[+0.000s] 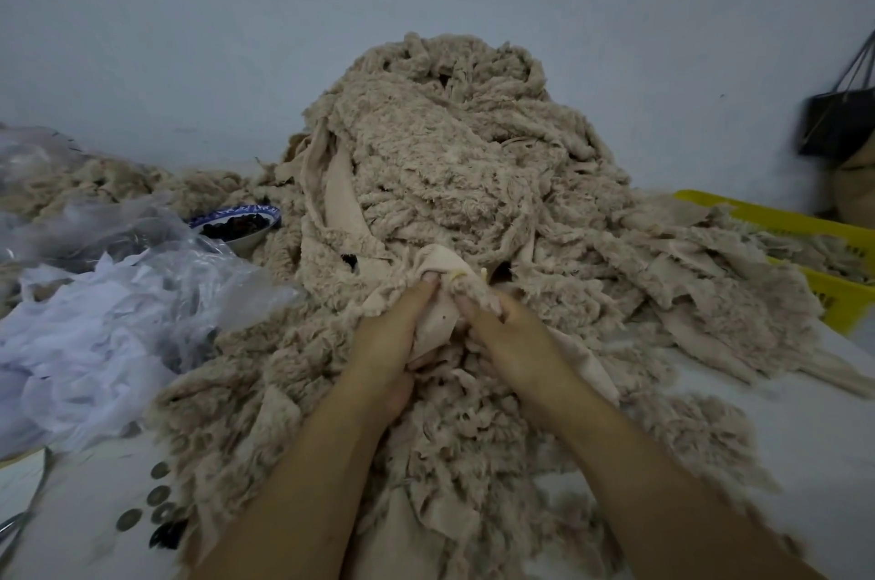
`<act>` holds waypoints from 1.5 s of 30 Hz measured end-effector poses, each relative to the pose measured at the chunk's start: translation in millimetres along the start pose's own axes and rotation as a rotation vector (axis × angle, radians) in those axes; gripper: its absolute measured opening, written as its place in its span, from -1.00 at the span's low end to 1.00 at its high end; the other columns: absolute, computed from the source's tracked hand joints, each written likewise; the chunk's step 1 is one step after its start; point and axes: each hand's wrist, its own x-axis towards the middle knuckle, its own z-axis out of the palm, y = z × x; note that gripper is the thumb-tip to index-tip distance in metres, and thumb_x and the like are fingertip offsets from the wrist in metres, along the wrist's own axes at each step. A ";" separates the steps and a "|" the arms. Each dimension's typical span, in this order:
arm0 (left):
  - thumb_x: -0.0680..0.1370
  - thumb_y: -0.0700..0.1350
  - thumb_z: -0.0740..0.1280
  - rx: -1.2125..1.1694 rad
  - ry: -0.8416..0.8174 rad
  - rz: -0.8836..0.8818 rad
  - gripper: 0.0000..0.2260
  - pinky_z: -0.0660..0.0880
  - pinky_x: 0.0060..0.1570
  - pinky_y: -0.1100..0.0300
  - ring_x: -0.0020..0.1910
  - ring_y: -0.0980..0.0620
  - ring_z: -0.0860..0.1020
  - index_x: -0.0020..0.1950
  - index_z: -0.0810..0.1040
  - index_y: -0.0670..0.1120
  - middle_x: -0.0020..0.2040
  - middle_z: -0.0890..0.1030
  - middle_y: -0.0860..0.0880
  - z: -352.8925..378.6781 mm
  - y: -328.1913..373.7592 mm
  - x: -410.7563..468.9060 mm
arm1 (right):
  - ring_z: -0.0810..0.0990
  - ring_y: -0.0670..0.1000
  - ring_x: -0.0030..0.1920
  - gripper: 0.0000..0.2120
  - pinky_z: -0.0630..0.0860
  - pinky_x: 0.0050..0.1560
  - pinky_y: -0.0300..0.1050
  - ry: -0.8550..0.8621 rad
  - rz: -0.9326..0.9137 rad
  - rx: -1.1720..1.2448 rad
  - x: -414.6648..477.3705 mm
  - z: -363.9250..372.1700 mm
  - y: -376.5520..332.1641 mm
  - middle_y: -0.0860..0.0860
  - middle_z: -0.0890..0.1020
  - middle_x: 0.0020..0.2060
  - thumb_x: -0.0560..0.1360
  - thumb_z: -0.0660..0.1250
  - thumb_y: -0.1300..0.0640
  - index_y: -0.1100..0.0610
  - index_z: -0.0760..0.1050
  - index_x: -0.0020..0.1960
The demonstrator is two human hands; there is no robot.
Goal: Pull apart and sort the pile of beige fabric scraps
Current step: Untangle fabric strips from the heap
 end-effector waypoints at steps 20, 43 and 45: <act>0.13 0.14 0.68 0.168 0.037 -0.022 -0.52 0.64 -0.12 0.14 -0.08 0.01 0.72 -0.07 0.74 -0.08 -0.09 0.75 -0.03 5.0 -15.9 -0.5 | 0.59 -0.25 -0.04 -0.67 0.44 -0.18 -0.40 0.233 -0.034 -0.125 4.4 -1.0 1.1 -0.08 0.57 -0.13 0.65 0.08 -0.19 -0.02 0.53 0.05; 0.43 -0.01 0.40 -0.346 0.038 0.077 -0.68 0.31 -0.24 0.20 -0.17 0.01 0.52 0.12 0.63 -0.12 0.01 0.65 -0.09 -23.8 11.0 11.4 | 0.34 -0.18 -0.63 -0.61 0.28 -0.62 -0.31 0.617 0.040 0.104 13.8 -36.1 4.8 -0.14 0.43 -0.61 0.68 0.09 -0.02 0.10 0.39 -0.27; 0.39 0.00 0.40 -0.339 -0.001 0.117 -0.80 0.38 -0.29 0.21 -0.27 0.05 0.54 -0.08 0.70 -0.06 -0.12 0.67 -0.04 -24.6 12.2 12.5 | 0.38 -0.23 -0.59 -0.77 0.29 -0.59 -0.37 0.545 -0.011 0.023 11.3 -36.4 3.8 -0.11 0.52 -0.43 0.64 0.19 0.02 0.04 0.43 -0.18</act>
